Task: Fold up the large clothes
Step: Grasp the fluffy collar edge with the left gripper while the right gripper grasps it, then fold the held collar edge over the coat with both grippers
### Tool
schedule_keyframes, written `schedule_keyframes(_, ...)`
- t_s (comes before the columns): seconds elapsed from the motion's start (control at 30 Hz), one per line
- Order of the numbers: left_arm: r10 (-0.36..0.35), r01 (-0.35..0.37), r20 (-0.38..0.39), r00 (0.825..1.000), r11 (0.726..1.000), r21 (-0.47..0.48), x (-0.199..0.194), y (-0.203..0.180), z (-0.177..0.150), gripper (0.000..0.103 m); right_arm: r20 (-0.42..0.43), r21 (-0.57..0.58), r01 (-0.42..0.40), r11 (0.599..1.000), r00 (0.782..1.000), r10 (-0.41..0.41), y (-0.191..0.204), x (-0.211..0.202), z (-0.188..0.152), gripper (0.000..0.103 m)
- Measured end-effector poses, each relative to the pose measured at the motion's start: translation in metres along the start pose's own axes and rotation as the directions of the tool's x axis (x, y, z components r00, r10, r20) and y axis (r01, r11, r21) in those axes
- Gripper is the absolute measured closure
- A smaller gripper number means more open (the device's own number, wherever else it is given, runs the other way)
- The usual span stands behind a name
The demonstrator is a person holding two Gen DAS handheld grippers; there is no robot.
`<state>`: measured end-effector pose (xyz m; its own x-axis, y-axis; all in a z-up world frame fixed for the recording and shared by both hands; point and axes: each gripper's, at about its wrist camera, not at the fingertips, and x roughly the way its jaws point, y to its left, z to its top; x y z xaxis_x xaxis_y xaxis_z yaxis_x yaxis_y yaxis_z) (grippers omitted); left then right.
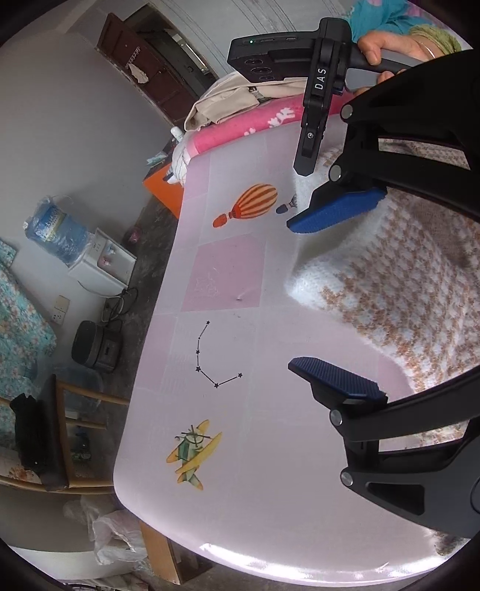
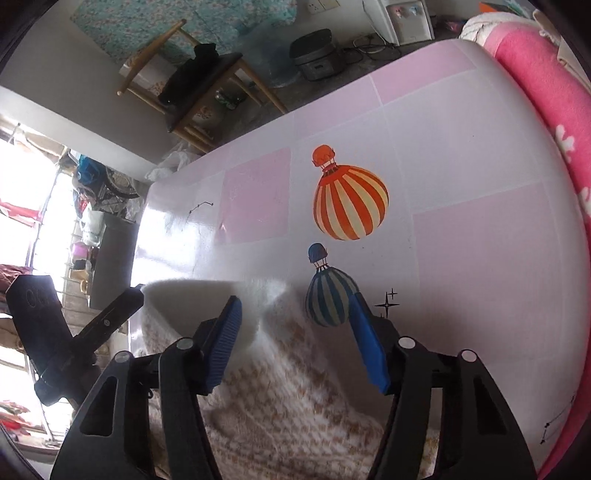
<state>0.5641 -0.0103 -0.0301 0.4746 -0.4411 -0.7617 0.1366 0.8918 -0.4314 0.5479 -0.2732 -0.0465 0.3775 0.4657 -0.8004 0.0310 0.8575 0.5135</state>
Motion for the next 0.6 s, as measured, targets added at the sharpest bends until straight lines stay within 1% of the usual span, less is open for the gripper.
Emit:
schedule_keyframes(0.03, 0.003, -0.003, -0.007, 1.000, 1.000, -0.005, 0.003, 0.000, -0.001, 0.050, -0.007, 0.002, 0.008, 1.000, 1.000, -0.008, 0.000, 0.004, -0.001, 0.059)
schedule_keyframes(0.07, 0.003, -0.003, -0.017, 1.000, 1.000, -0.009, 0.006, 0.000, -0.002, 0.056, -0.013, 0.002, 0.009, 1.000, 1.000, -0.009, -0.001, 0.006, -0.002, 0.068)
schedule_keyframes(0.1, 0.002, -0.002, -0.026, 1.000, 1.000, -0.013, 0.008, 0.001, -0.003, 0.065, -0.015, 0.000, 0.008, 1.000, 1.000, -0.008, 0.000, 0.006, -0.004, 0.077)
schedule_keyframes(0.13, -0.009, 0.009, -0.029, 1.000, 1.000, -0.015, 0.007, 0.000, -0.004, 0.075, -0.014, -0.007, -0.001, 1.000, 1.000, 0.000, 0.002, 0.005, -0.007, 0.082)
schedule_keyframes(0.17, -0.017, 0.017, -0.027, 0.999, 1.000, -0.007, 0.004, -0.002, -0.006, 0.078, -0.010, -0.021, -0.005, 1.000, 1.000, 0.004, 0.005, 0.001, -0.009, 0.085)
schedule_keyframes(0.2, -0.009, 0.009, -0.020, 1.000, 1.000, 0.013, -0.001, -0.006, -0.007, 0.083, 0.002, -0.044, 0.006, 0.999, 1.000, -0.006, 0.010, -0.004, -0.012, 0.089)
schedule_keyframes(0.23, -0.006, 0.006, -0.011, 1.000, 0.999, 0.037, -0.008, -0.011, -0.010, 0.089, 0.011, -0.069, 0.017, 0.998, 1.000, -0.016, 0.015, -0.010, -0.015, 0.090)
schedule_keyframes(0.33, -0.007, 0.004, 0.026, 1.000, 0.993, 0.115, -0.038, -0.026, -0.020, 0.092, 0.043, -0.162, 0.057, 0.985, 0.998, -0.051, 0.035, -0.033, -0.027, 0.091)
schedule_keyframes(0.4, -0.007, -0.002, 0.051, 0.999, 0.984, 0.178, -0.061, -0.037, -0.031, 0.092, 0.069, -0.230, 0.095, 0.968, 0.994, -0.081, 0.050, -0.050, -0.041, 0.091)
schedule_keyframes(0.5, -0.001, -0.020, 0.074, 0.997, 0.962, 0.274, -0.094, -0.050, -0.057, 0.092, 0.105, -0.322, 0.160, 0.933, 0.986, -0.132, 0.065, -0.072, -0.067, 0.091)
schedule_keyframes(0.6, 0.014, -0.041, 0.081, 0.997, 0.937, 0.347, -0.118, -0.056, -0.088, 0.092, 0.126, -0.387, 0.210, 0.898, 0.977, -0.174, 0.074, -0.085, -0.096, 0.091)
